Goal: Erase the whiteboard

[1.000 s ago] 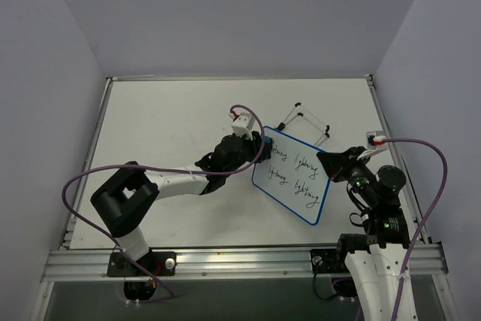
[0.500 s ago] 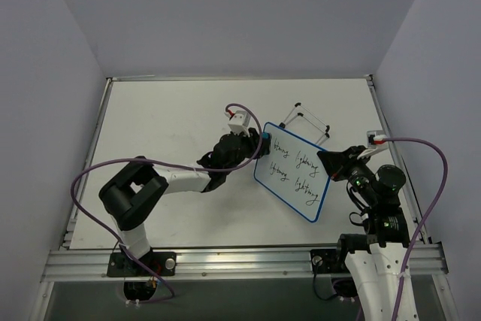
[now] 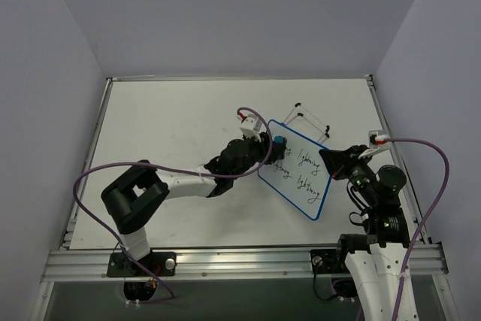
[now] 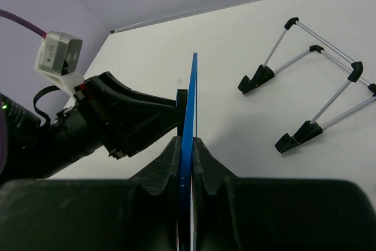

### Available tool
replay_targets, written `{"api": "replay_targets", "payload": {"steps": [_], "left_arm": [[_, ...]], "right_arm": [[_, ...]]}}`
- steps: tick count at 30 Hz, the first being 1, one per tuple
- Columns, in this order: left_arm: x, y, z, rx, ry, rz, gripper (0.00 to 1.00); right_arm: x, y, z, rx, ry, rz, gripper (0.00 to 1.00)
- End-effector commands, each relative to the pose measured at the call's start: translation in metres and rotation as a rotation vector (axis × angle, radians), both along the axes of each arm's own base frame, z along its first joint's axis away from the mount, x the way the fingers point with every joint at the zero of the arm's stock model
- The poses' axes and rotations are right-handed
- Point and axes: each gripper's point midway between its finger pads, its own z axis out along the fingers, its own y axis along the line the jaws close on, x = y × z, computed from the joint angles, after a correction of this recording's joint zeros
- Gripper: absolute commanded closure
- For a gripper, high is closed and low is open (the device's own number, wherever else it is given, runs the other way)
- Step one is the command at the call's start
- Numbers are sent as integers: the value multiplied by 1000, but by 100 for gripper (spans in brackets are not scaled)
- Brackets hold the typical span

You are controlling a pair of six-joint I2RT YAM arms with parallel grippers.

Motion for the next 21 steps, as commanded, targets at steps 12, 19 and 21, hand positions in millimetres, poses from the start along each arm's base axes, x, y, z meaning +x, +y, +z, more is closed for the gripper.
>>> {"api": "replay_targets", "payload": {"steps": [12, 19, 21], "left_arm": [[-30, -19, 66, -92, -82, -37, 98], [27, 20, 19, -47, -18, 76, 98], [43, 30, 12, -31, -19, 108, 98]], "right_arm": [[-16, 29, 35, 74, -103, 171, 100], [-18, 32, 43, 80, -115, 188, 100], [-18, 32, 43, 76, -114, 193, 100]]}}
